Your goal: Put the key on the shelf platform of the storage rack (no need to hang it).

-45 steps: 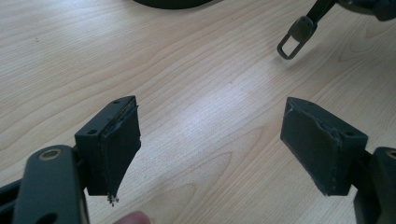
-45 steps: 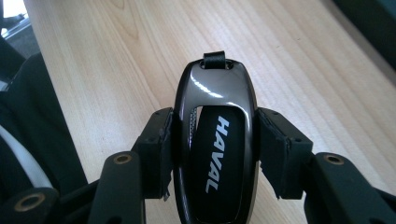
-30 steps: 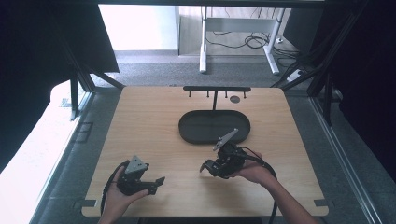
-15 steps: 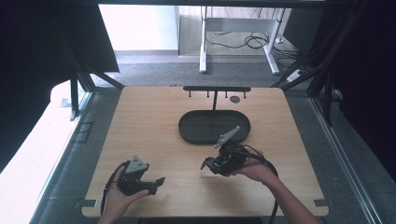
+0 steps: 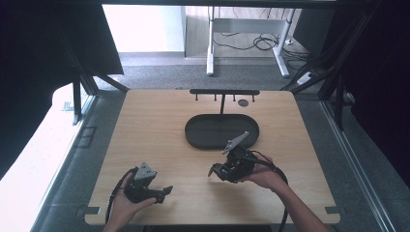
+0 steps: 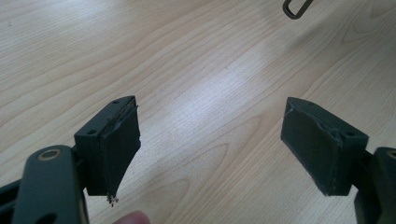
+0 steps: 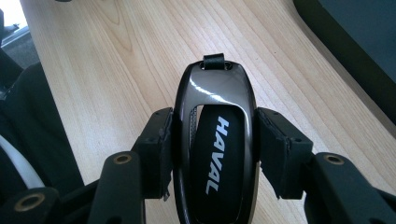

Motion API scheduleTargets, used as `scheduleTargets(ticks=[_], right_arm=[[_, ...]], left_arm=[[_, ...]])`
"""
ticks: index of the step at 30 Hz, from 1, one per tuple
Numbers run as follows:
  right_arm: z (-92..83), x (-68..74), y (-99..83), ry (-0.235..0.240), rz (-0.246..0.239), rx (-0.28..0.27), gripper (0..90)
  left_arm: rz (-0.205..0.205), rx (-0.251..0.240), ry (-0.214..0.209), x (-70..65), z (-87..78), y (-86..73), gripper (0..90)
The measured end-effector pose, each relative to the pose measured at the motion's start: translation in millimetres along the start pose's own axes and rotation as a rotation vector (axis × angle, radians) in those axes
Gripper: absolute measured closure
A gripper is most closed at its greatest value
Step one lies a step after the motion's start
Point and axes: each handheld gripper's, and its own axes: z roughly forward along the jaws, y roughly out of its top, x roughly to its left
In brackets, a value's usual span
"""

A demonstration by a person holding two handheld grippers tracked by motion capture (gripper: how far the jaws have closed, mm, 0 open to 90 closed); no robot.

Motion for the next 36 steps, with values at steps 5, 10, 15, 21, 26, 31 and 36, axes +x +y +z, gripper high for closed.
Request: scheduleTargets(ticks=[5,10,15,21,26,31,36], right_arm=[[2.6,1.7,0.3,-0.005,-0.007,0.005,49.7],[4.9,1.9,0.0,-0.011,-0.011,0.011,49.6],[5.7,2.2,-0.8,-0.015,-0.014,0.012,49.6],[8.2,3.2,-2.7,-0.019,-0.013,0.013,49.6],[11.7,3.5,-4.6,-0.015,-0.013,0.016,49.6],[10.8,3.5,-4.7,-0.016,-0.014,0.011,49.6],[11.7,3.5,-5.6,-0.019,-0.015,0.012,49.6]], left_arm=[[0.015,0.036,-0.012,-2.6,6.2,-0.7,19.1],[0.025,0.042,-0.02,-4.7,8.3,-0.5,19.0],[0.021,0.043,-0.016,-4.3,7.7,-0.3,19.0],[0.026,0.051,-0.021,-5.1,11.1,-1.1,19.0],[0.029,0.059,-0.024,-6.1,12.9,-1.3,19.0],[0.029,0.061,-0.022,-6.9,13.5,-1.3,19.0],[0.041,0.072,-0.03,-9.0,15.9,-1.2,19.0]])
